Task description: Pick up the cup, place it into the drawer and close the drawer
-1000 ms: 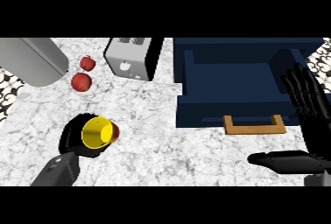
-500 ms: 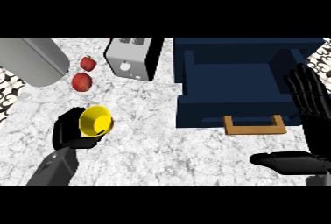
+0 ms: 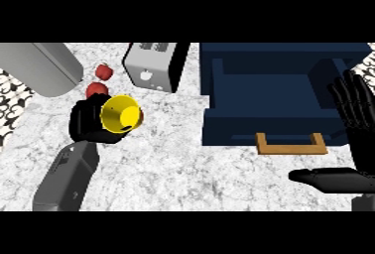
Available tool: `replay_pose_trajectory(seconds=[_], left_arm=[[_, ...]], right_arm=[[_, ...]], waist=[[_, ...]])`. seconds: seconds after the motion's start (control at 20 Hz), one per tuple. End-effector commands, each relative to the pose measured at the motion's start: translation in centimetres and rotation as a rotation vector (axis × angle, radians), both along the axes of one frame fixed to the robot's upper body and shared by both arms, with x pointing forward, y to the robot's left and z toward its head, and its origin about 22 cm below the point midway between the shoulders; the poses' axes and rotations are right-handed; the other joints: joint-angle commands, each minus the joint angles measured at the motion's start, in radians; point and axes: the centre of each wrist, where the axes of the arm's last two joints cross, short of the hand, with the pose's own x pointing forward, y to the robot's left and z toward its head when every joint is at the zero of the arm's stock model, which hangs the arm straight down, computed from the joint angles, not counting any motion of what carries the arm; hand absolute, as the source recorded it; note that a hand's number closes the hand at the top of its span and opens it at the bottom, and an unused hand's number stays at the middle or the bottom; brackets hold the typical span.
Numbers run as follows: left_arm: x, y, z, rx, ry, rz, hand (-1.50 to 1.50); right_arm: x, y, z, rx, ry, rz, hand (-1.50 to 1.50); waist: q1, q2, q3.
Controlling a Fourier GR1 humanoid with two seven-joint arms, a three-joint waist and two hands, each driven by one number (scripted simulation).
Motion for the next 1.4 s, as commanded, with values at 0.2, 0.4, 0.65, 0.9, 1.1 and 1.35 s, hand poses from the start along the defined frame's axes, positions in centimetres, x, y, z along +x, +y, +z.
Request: replay_pose_trajectory(seconds=[0.2, 0.4, 0.65, 0.9, 1.1, 1.35], left_arm=[[3.3, -6.7, 8.7, 0.08, -0.122, -0.1, 1.5], [4.5, -11.1, 12.8, 0.097, -0.145, -0.138, 1.5], [5.4, -14.8, 18.9, 0.168, -0.141, -0.158, 1.5], [6.2, -18.7, 22.0, 0.224, -0.113, -0.15, 1.5], [7.6, -21.5, 24.1, 0.264, -0.102, -0.096, 1.5], [9.1, -22.4, 23.8, 0.245, 0.007, -0.136, 1.5]], right_arm=[[-1.3, -0.7, 0.6, -0.014, -0.006, -0.015, -1.5], [0.4, -1.2, 2.0, 0.003, -0.002, -0.013, -1.5], [0.0, -0.4, 0.0, -0.001, 0.0, -0.013, -1.5], [-0.1, -0.1, 0.8, -0.009, 0.004, -0.002, -1.5], [-0.4, -1.6, 1.5, -0.015, -0.012, 0.024, -1.5], [-0.4, -1.9, 0.7, 0.003, -0.018, 0.011, -1.5]], waist=[[0.006, -0.004, 0.001], [-0.002, 0.0, 0.0], [-0.006, 0.001, 0.0], [-0.017, 0.005, 0.0], [-0.037, 0.009, 0.0], [-0.037, 0.011, 0.0]])
